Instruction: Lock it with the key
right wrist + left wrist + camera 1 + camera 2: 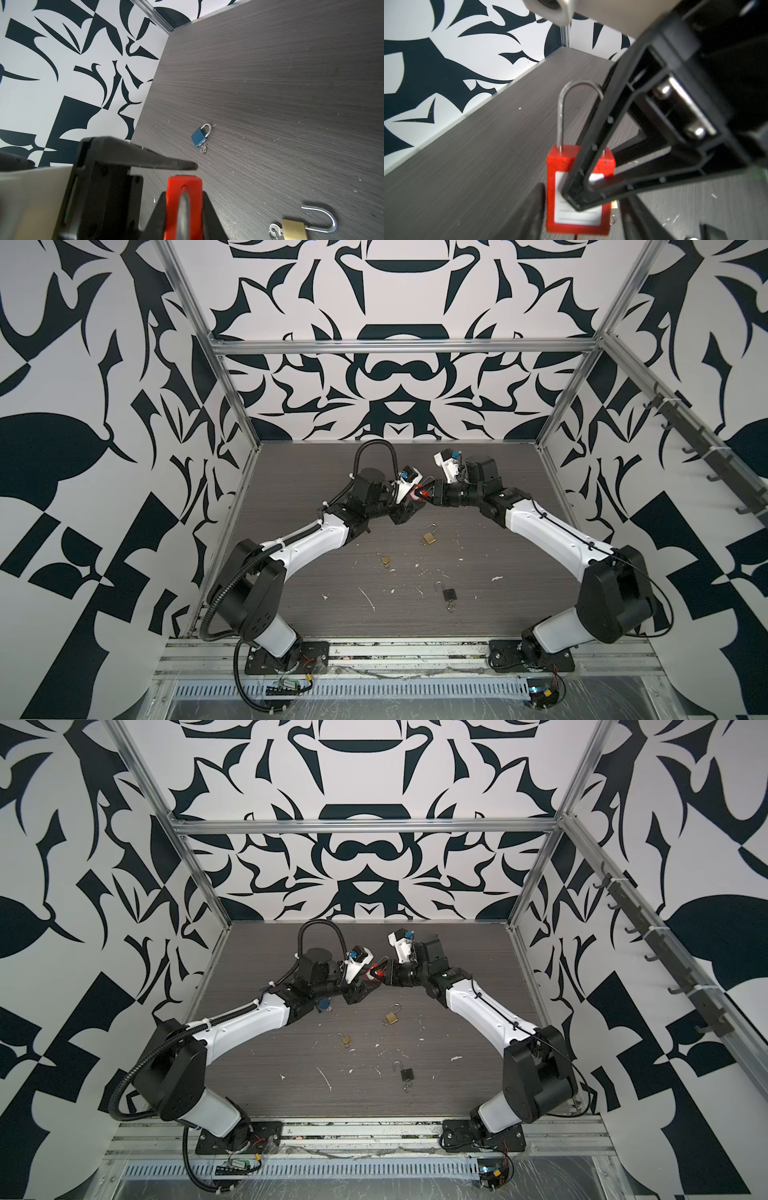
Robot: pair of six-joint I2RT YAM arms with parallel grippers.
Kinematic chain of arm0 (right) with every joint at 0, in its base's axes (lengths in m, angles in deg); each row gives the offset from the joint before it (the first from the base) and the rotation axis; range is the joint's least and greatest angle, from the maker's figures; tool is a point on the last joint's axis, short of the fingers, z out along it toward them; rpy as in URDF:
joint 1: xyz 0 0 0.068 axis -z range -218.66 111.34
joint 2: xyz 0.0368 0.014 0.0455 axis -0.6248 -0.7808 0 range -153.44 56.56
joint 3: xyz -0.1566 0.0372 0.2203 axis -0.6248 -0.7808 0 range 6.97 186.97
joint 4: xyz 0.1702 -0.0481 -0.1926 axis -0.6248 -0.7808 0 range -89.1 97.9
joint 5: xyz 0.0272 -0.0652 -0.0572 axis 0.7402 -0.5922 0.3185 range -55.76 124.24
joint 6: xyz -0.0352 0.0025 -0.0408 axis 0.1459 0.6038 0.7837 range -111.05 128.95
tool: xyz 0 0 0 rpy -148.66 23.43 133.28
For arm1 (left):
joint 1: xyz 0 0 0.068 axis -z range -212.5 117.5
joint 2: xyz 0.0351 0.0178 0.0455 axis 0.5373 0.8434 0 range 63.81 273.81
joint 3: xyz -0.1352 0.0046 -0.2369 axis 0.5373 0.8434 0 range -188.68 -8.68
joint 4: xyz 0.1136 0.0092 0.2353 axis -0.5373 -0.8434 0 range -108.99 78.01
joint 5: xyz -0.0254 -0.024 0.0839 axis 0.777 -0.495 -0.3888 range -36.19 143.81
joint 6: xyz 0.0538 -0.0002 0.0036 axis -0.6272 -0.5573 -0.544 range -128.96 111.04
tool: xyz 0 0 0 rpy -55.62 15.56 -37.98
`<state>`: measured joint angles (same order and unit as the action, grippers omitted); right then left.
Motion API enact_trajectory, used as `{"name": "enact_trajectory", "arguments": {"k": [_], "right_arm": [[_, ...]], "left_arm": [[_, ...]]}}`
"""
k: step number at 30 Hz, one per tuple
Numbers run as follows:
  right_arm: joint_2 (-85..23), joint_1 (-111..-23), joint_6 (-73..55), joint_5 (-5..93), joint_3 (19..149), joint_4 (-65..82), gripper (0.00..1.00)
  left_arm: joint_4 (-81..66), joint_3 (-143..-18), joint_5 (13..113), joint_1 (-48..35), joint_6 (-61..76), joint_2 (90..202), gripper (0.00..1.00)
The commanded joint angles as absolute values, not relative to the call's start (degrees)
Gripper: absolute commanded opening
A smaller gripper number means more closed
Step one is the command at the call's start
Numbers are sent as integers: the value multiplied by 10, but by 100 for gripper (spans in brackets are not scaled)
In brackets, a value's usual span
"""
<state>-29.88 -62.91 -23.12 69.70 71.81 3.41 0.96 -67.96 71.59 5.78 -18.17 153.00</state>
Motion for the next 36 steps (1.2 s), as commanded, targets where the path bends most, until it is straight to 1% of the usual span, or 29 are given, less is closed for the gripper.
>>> {"name": "enact_trajectory", "arguments": {"k": [1,2,5,9,12,14,18,21,27,30,36], "right_arm": [[-276,-617,-249,723,757,83,1],[-276,-612,-254,733,761,92,1],[-277,-600,-271,773,766,129,0],[-275,-591,-273,823,744,203,0],[-280,-586,-296,864,731,261,0],[-289,-586,-321,885,727,302,0],[-312,-586,-385,913,722,388,0],[-322,-586,-412,919,720,423,0],[-326,-586,-395,913,717,398,0],[-327,-587,-390,907,712,394,0],[-330,-587,-398,897,710,397,0]], "left_arm": [[30,-649,720,57,-197,1471,75],[33,-636,725,54,-194,1455,77],[34,-598,750,37,-175,1411,78],[31,-558,777,5,-115,1350,75],[40,-547,837,-37,-35,1338,72],[72,-542,884,-68,34,1343,71],[214,-512,959,-96,155,1379,69],[314,-496,964,-96,219,1412,69],[488,-486,956,-96,328,1476,65],[529,-483,938,-96,346,1491,64],[540,-498,926,-92,341,1506,62]]}}
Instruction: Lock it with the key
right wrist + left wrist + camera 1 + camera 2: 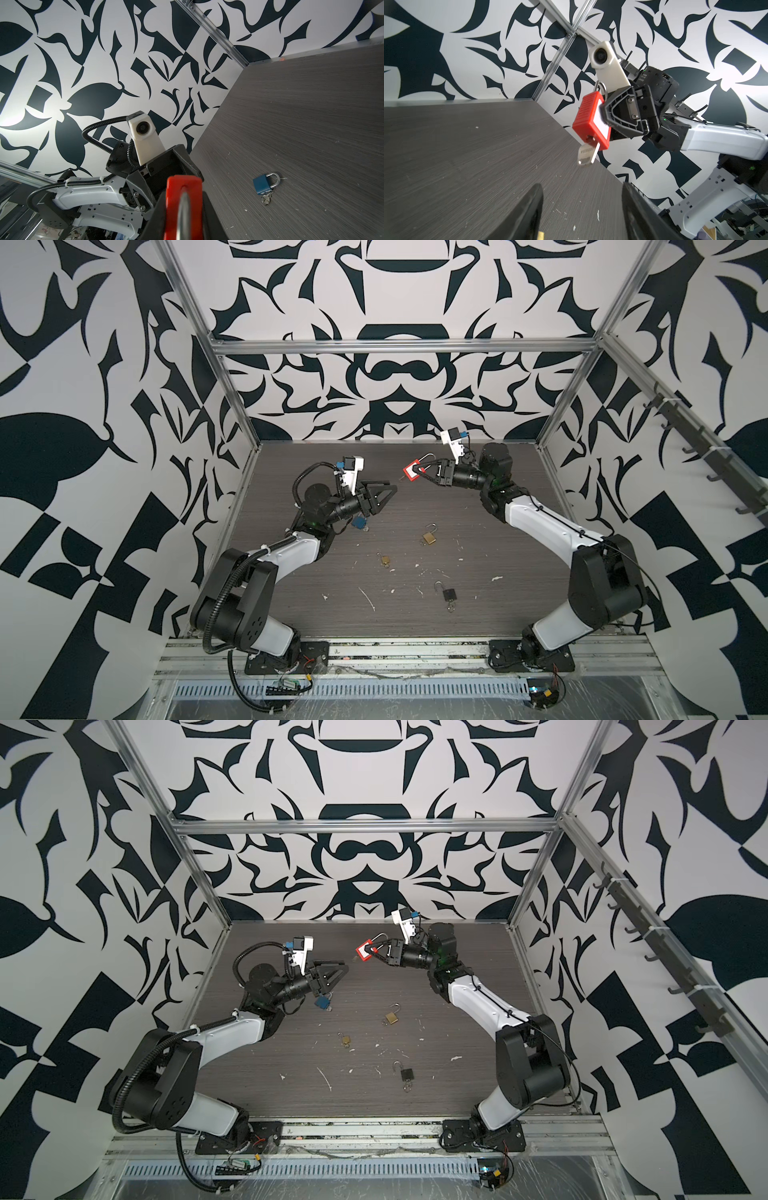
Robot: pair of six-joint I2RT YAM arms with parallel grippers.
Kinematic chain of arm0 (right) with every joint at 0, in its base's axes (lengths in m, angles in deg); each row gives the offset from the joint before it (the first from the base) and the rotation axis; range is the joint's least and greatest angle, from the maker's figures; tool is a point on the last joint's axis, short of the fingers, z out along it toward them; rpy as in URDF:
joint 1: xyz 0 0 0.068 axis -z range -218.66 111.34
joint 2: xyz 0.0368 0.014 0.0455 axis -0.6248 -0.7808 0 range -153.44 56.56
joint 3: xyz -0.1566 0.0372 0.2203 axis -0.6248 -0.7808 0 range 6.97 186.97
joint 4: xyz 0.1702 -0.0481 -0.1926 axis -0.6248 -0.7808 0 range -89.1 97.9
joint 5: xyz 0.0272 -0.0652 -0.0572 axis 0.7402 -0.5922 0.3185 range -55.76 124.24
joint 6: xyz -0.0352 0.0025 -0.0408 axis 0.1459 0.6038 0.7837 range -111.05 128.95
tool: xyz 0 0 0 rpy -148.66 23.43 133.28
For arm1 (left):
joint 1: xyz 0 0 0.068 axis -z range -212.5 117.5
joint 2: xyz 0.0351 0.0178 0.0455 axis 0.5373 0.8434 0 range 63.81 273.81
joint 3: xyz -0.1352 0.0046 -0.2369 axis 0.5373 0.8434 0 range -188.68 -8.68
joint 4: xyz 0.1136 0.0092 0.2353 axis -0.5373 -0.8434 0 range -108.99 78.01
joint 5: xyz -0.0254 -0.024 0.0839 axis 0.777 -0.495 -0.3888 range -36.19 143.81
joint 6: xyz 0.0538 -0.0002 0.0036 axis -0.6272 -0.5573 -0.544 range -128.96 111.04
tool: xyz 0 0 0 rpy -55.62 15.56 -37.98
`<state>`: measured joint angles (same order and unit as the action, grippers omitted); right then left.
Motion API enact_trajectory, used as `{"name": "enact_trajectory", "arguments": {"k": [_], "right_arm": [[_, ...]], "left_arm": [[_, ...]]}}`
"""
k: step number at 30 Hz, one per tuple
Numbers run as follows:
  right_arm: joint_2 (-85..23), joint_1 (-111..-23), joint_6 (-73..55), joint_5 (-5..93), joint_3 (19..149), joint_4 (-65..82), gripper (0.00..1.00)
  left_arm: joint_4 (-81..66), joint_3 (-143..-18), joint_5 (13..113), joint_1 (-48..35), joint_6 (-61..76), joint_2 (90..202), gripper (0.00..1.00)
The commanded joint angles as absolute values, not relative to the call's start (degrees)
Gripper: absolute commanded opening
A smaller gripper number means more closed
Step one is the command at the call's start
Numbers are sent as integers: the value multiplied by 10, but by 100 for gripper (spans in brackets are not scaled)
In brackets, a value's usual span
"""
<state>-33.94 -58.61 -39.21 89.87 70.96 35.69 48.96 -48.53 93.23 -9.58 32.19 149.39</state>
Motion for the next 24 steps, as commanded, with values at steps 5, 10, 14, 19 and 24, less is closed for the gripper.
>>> {"name": "enact_trajectory", "arguments": {"k": [5,10,14,19,24], "right_arm": [[-330,-588,-411,894,705,416,0],[-330,-590,-414,896,698,419,0],[-328,-591,-421,894,692,432,0],[-329,-591,-431,896,690,447,0],[-327,-591,-436,898,687,454,0]], "left_arm": [[538,-518,923,-84,334,1524,59],[533,-541,923,-73,325,1535,56],[515,-552,926,-62,314,1538,54],[510,-555,924,-59,312,1545,49],[509,-559,920,-58,313,1551,44]]}}
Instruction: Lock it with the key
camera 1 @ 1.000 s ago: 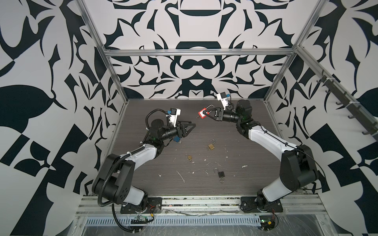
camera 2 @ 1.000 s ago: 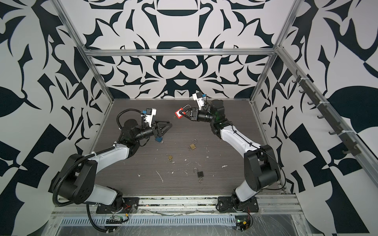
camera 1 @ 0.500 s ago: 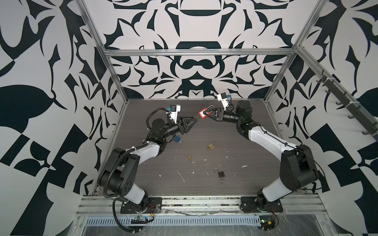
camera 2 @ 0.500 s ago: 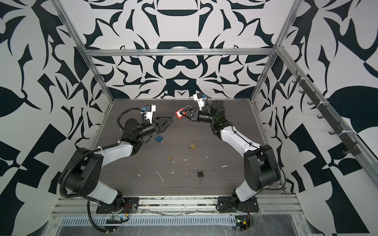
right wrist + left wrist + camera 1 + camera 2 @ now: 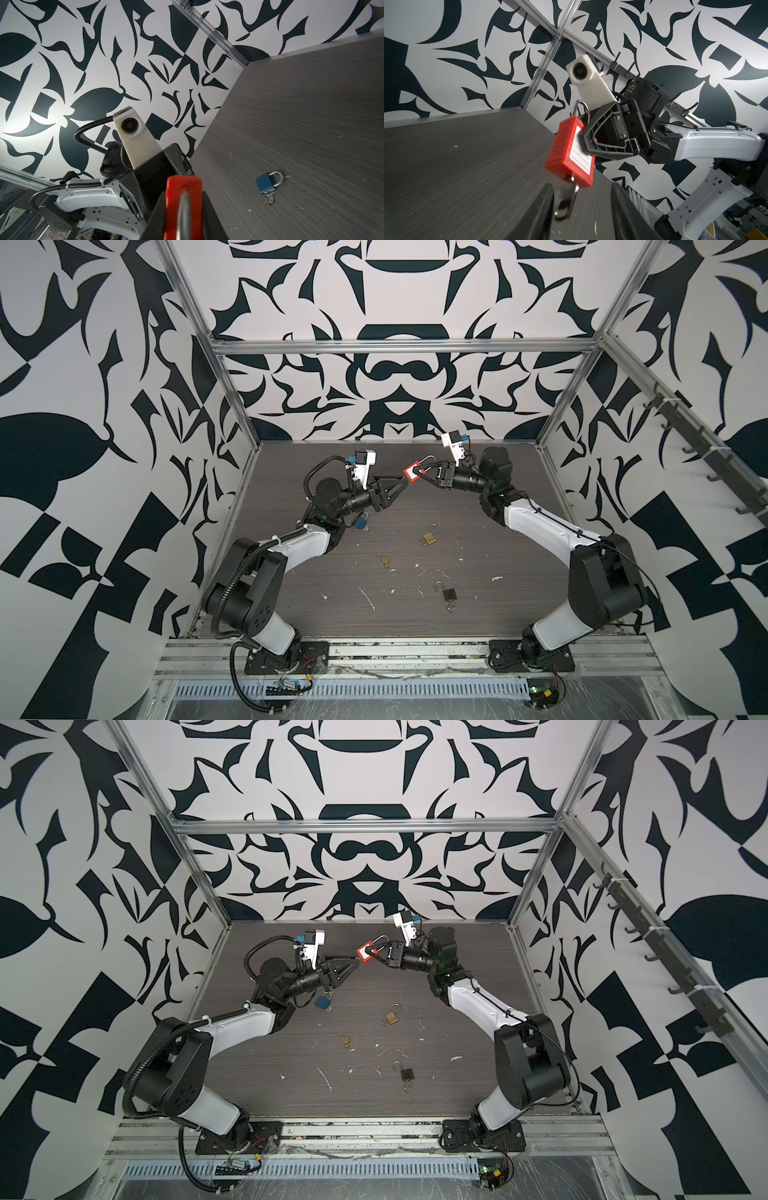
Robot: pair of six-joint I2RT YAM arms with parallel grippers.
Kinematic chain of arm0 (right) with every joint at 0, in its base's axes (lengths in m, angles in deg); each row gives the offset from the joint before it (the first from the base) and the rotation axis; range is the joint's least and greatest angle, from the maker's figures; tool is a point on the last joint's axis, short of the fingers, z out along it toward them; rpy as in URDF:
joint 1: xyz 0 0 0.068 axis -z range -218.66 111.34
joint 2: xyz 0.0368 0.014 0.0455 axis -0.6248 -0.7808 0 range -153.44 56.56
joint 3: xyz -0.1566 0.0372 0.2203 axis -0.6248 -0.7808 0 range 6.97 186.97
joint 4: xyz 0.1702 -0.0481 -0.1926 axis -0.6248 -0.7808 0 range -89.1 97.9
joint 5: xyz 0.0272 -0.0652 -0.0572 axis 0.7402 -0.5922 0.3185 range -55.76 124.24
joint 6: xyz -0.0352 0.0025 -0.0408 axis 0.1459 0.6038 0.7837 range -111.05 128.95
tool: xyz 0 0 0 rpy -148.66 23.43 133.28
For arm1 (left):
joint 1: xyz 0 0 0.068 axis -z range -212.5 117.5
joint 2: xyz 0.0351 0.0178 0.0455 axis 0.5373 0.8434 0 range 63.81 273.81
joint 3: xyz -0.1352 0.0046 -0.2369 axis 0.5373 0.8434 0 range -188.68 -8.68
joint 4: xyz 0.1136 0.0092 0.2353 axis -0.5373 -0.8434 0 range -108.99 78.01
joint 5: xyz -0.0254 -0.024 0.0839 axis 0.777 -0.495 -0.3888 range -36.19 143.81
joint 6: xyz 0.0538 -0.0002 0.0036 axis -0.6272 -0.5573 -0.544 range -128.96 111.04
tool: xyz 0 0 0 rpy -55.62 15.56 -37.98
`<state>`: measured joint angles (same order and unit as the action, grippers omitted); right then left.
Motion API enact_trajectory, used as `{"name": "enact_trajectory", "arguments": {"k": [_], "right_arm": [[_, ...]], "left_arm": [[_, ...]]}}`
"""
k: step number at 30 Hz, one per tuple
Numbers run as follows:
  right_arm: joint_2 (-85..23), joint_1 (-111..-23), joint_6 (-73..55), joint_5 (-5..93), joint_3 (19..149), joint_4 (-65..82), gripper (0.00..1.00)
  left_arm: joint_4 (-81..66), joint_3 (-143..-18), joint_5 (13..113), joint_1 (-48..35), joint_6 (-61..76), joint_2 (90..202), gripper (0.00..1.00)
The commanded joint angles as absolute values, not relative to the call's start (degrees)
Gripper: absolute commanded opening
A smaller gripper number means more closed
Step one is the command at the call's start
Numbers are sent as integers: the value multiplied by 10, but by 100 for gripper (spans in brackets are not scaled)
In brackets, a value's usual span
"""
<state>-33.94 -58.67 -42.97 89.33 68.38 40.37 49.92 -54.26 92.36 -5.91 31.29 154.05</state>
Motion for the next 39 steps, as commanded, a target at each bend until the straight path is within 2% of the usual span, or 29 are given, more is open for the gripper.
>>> {"name": "enact_trajectory", "arguments": {"k": [1,8,20,26,39], "right_arm": [[-327,-591,-436,898,685,455,0],[-323,-591,-438,901,681,462,0],[-327,-591,-450,911,670,511,0],[-341,-591,-469,932,655,585,0],[-406,-591,-496,939,591,889,0]], "left_arm": [[509,-560,921,-58,314,1552,43],[514,-560,917,-58,319,1556,33],[542,-563,918,-59,354,1570,0],[555,-564,919,-59,378,1570,0],[590,-557,945,-83,435,1560,0]]}}
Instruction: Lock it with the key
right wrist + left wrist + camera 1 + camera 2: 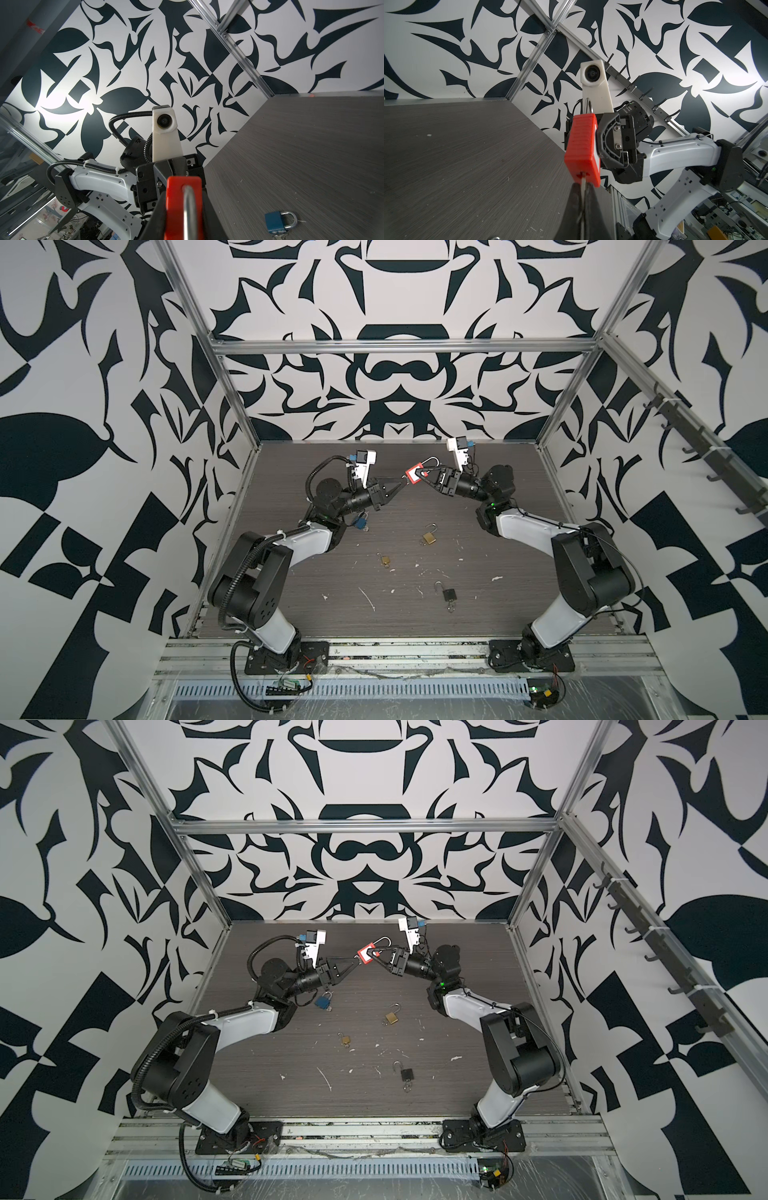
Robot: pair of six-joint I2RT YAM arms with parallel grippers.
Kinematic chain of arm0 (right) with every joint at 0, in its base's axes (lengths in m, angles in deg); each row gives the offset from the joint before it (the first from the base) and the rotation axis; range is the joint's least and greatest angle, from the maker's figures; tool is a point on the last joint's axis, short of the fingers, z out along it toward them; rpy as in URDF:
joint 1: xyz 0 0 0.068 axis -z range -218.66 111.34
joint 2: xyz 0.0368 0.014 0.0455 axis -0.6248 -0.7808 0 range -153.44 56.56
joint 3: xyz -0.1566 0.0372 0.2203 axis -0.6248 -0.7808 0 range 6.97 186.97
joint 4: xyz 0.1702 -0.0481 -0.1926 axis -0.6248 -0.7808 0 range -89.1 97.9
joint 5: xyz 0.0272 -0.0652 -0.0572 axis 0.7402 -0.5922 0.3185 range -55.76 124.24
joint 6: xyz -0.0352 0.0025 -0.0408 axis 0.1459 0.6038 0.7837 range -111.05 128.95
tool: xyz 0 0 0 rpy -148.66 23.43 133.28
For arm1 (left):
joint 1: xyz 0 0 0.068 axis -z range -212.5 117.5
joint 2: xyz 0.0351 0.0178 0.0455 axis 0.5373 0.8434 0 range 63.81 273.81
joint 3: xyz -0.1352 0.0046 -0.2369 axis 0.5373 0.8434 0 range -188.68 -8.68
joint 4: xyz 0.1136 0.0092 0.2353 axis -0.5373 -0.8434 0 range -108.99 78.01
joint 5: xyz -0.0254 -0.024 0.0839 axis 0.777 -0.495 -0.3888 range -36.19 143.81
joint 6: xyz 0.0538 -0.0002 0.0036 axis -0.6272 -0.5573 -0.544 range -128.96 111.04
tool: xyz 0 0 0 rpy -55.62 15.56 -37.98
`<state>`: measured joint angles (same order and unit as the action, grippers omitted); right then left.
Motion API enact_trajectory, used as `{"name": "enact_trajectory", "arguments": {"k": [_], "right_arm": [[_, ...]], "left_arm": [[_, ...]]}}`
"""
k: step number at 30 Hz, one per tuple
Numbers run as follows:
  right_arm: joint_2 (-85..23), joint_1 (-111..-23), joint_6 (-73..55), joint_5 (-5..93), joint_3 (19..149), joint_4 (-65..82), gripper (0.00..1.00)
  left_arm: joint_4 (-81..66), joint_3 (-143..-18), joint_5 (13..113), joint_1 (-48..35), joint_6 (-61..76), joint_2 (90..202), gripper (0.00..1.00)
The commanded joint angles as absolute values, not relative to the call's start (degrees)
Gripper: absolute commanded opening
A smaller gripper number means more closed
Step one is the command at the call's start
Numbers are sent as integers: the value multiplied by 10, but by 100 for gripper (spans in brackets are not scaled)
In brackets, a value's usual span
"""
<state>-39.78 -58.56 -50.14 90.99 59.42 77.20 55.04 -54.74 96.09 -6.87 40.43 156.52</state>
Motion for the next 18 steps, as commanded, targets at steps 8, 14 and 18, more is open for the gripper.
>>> {"name": "enact_trajectory", "arguments": {"k": [8,14,18], "right_arm": [[-427,-588,-460,944,612,895,0],[-431,-568,-467,936,620,895,0],[-421,-541,-474,923,620,894,0]], "left_arm": [[600,-568,986,-100,494,1579,0],[648,-566,999,-120,542,1595,0],[659,-556,1015,-130,542,1593,0]]}}
